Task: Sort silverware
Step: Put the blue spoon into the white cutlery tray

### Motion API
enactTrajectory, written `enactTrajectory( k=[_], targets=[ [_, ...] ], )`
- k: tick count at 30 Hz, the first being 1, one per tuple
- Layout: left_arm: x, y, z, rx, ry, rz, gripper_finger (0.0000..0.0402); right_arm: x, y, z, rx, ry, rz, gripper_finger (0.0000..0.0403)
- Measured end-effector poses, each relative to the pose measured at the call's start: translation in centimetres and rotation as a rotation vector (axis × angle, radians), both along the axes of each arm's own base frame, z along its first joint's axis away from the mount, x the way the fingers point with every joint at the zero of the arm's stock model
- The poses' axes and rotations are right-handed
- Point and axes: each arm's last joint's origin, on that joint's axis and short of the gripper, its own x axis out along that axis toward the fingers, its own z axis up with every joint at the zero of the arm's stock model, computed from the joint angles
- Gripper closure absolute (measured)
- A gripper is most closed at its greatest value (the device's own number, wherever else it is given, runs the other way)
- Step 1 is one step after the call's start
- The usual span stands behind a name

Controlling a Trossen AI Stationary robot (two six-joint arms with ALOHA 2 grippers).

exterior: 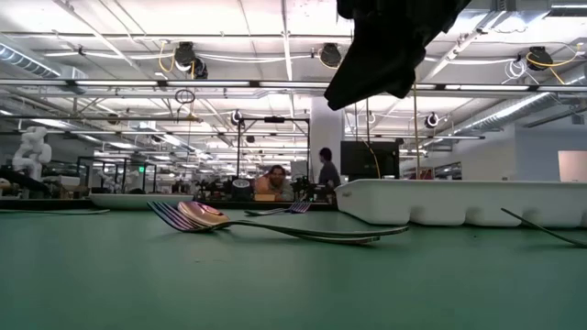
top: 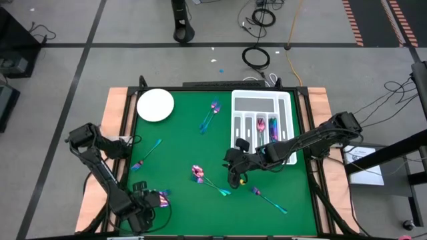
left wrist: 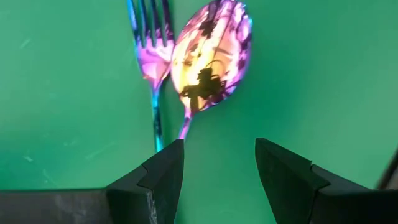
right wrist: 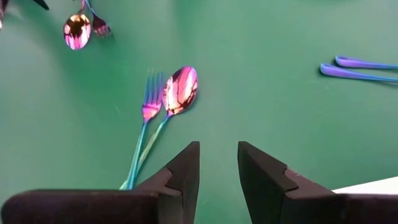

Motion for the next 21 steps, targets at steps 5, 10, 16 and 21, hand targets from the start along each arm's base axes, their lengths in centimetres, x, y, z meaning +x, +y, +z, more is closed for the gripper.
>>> enactTrajectory(
  k=[5,10,16,21],
  targets=[
    [-0.2,0.3,-0.9,-0.005,-0.004,-0.003,0.0201,0.0,0.0,0.0,-0.002,0.004,0.001,0.0305],
    [-0.1,0.6,-1.3,-0.002,-0.005,-0.015,0.0201,0.0,0.0,0.0,-0.002,0.003,0.000,0.0305],
    [0.0,1.1,-1.9,0.010,0.001,-0.007,0.0201,0.0,0.0,0.0,0.000,0.002,-0.002,0.0305],
    [0.4,1.5,-2.7,-0.019,-0.015,-0.038,0.0201,0.0,0.0,0.0,-0.001,0.002,-0.001,0.0305]
  ],
)
